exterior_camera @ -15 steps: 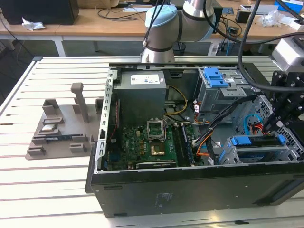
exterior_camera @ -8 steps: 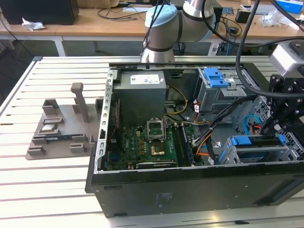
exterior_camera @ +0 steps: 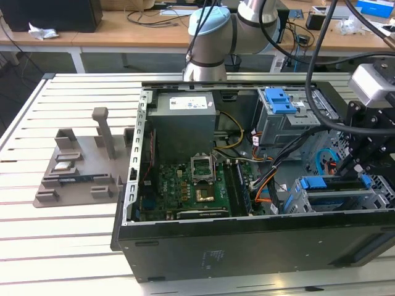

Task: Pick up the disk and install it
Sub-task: 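Insert the second disk wire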

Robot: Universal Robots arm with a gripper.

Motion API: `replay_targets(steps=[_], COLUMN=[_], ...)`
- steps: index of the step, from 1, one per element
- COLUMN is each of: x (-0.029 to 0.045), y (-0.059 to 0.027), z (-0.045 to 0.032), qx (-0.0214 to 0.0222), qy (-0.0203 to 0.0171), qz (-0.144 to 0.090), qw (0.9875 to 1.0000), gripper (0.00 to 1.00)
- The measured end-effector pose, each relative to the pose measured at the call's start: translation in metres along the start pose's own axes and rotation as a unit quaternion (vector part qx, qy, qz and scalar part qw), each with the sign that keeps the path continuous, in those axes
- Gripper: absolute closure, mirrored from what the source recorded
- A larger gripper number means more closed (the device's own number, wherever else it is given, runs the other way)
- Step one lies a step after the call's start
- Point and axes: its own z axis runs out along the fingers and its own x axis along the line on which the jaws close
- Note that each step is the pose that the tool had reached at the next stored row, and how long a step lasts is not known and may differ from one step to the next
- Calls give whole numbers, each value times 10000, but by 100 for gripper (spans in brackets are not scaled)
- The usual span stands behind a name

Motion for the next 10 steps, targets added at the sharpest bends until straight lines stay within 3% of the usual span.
replay_targets(steps=[7, 10], x=[8, 49], y=[15, 38], z=[24, 23], qx=[0, 2], qy=[0, 0], qz=[0, -2], qw=[10000, 10000], gripper=[84, 84])
